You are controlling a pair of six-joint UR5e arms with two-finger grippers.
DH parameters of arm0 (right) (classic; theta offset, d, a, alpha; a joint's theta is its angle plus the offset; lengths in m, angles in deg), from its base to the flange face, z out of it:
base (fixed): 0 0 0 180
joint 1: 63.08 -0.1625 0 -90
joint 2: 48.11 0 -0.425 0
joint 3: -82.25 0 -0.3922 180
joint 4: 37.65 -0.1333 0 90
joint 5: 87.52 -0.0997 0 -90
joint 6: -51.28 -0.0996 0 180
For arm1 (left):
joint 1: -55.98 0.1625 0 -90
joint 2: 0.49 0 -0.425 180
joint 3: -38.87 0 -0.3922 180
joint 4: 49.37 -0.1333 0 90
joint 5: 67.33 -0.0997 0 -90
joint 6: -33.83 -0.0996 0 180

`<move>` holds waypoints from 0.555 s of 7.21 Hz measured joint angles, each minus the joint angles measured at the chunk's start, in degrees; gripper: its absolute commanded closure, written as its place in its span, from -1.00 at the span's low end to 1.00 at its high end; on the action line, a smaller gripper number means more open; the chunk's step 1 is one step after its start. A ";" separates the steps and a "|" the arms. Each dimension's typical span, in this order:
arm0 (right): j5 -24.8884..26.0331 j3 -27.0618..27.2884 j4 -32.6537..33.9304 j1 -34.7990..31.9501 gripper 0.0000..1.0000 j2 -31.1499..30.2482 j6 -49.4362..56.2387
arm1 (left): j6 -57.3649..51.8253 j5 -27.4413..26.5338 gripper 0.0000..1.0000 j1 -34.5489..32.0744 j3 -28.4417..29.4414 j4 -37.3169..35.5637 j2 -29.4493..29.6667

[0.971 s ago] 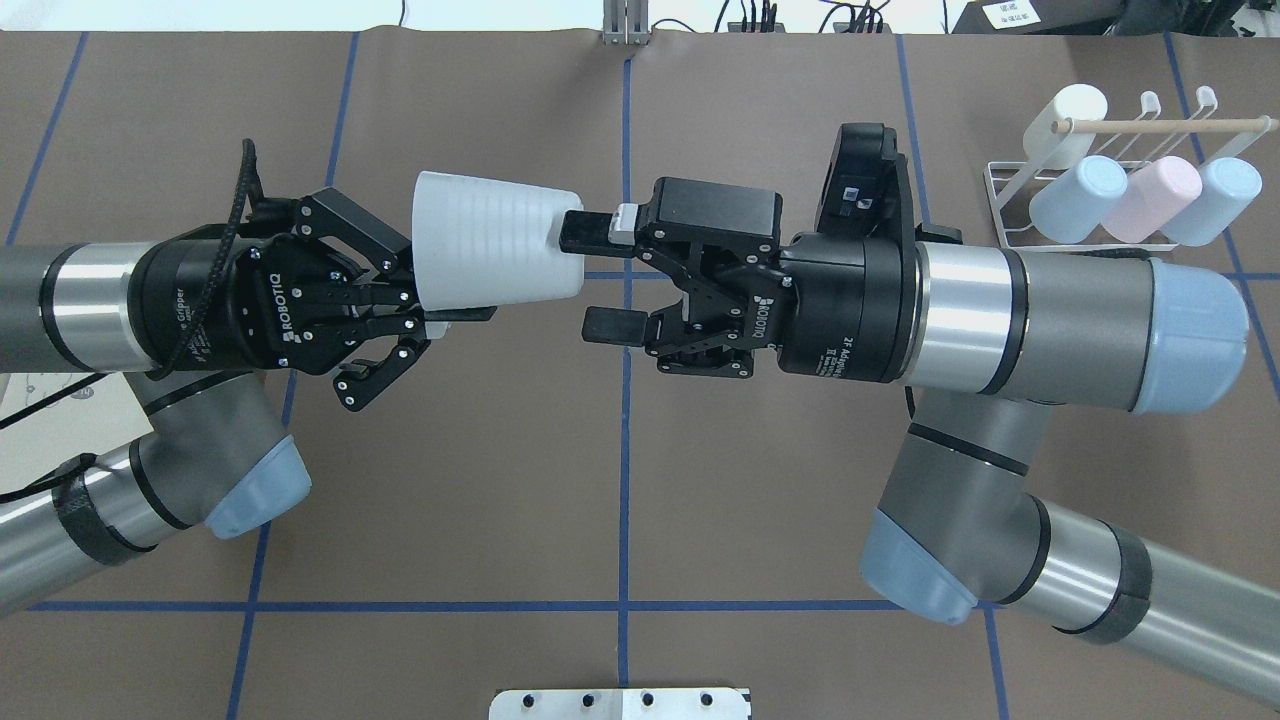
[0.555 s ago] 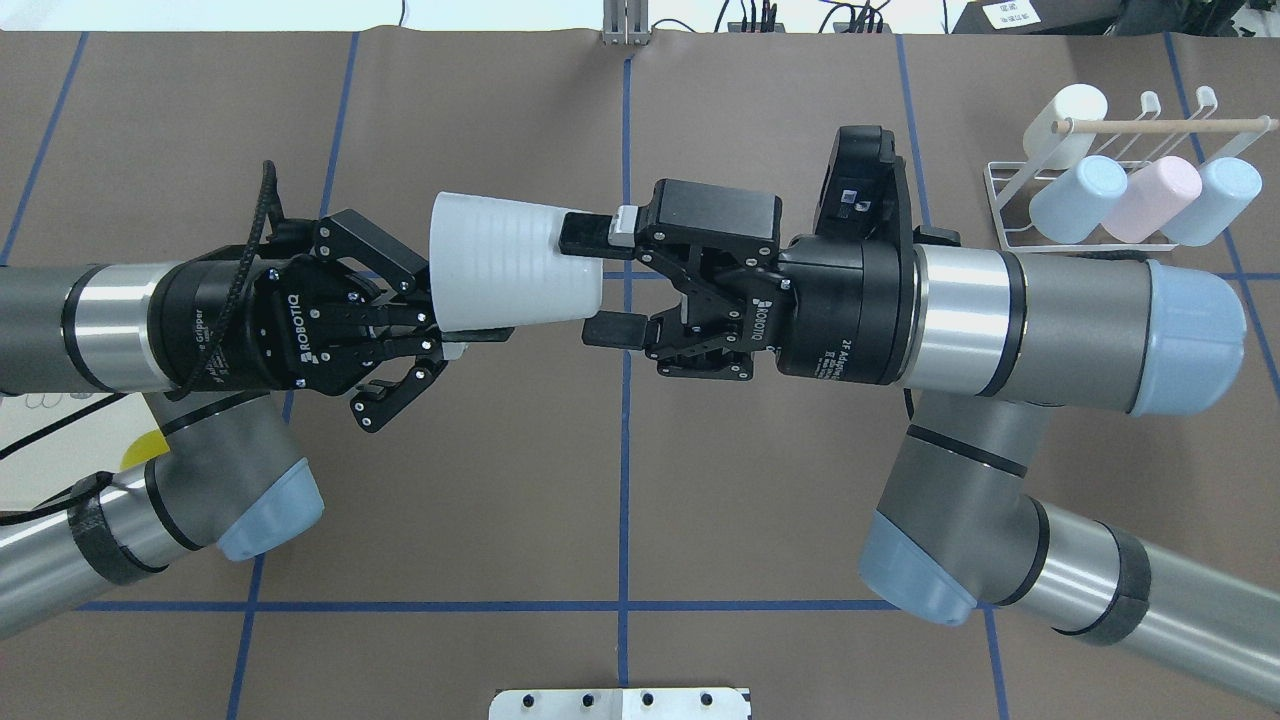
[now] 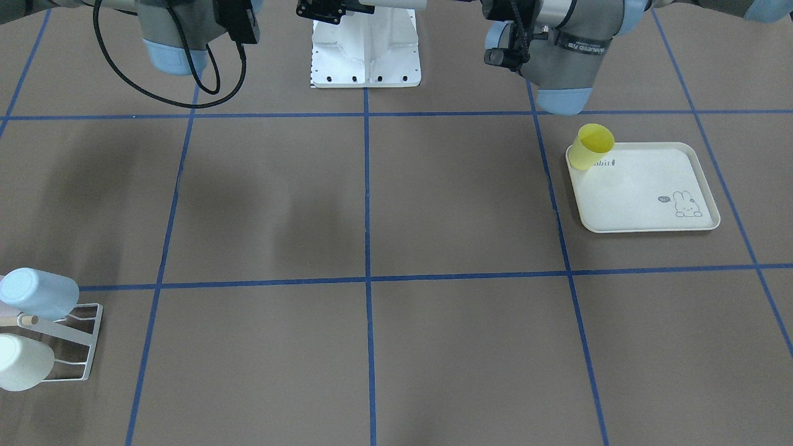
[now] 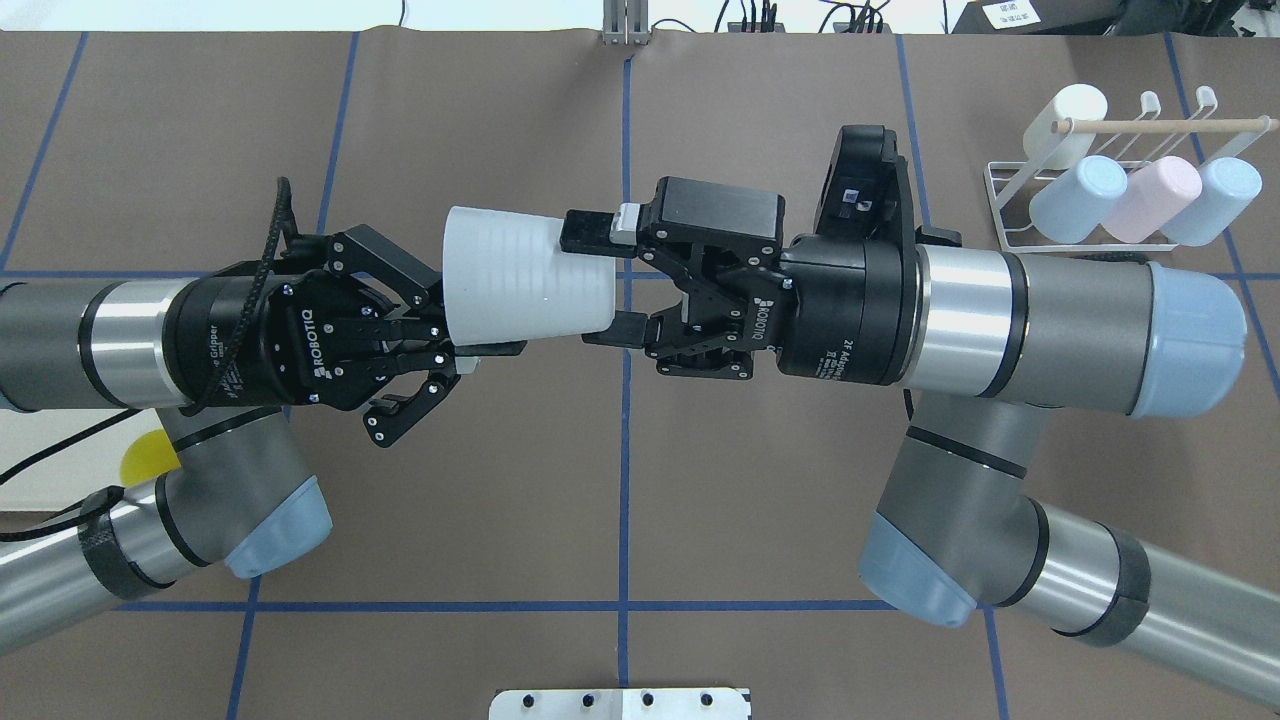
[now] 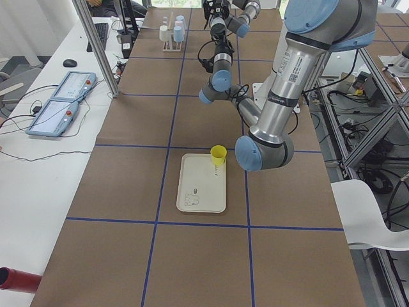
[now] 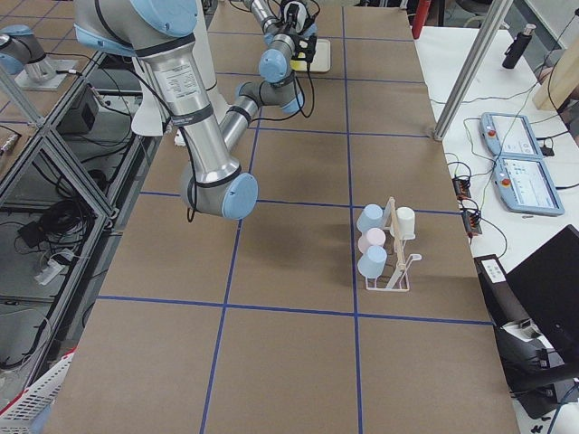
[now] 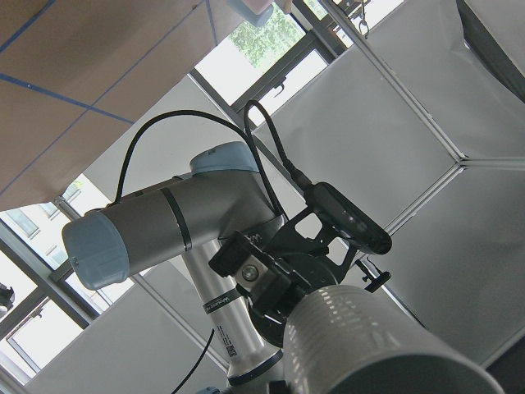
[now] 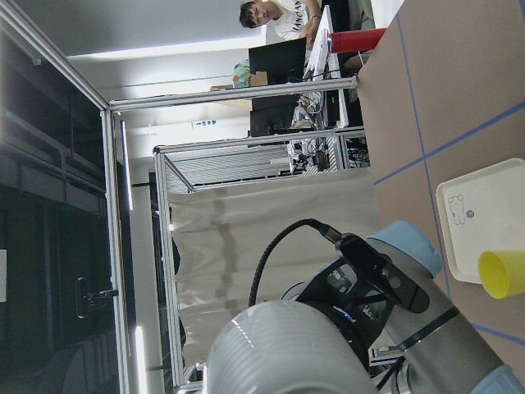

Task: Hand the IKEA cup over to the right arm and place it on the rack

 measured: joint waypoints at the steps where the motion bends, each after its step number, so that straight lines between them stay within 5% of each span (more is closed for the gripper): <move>1: 0.04 0.00 -0.05 0.03 -0.82 0.00 0.00 | 0.00 -0.42 1.00 0.46 0.03 0.00 0.14; 2: 0.06 0.00 -0.07 0.06 -0.79 0.00 0.00 | 0.00 -0.61 1.00 0.78 0.04 0.00 0.25; 4: 0.07 -0.02 -0.34 0.07 -0.34 -0.01 0.00 | 0.00 -0.70 1.00 1.00 0.09 0.00 0.33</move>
